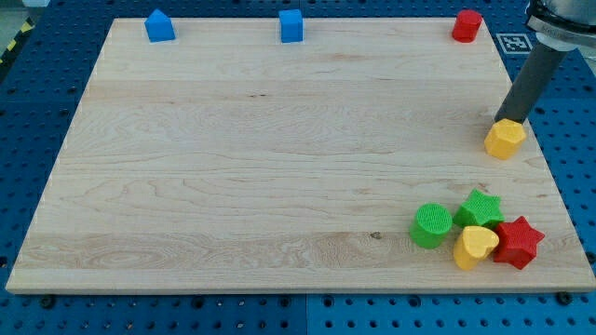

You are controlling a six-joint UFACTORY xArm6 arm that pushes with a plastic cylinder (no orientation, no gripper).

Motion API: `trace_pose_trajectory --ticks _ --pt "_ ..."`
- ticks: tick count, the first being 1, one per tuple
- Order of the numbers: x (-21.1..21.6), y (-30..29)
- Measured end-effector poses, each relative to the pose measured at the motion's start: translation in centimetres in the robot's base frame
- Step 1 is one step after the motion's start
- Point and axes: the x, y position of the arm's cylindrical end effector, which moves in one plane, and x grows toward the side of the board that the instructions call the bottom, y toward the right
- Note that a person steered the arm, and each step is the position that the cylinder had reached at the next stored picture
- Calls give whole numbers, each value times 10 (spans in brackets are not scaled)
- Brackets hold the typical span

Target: Push the yellow hexagon closer to group of blocks

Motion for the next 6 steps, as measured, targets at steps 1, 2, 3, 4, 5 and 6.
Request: trace_pose_trajectory --ticks 1,2,3,4,5,6 --pt "13 -7" --pt "50 -9" --pt "92 -11" --pt "101 -19" --pt "62 -40" --pt "4 -60"
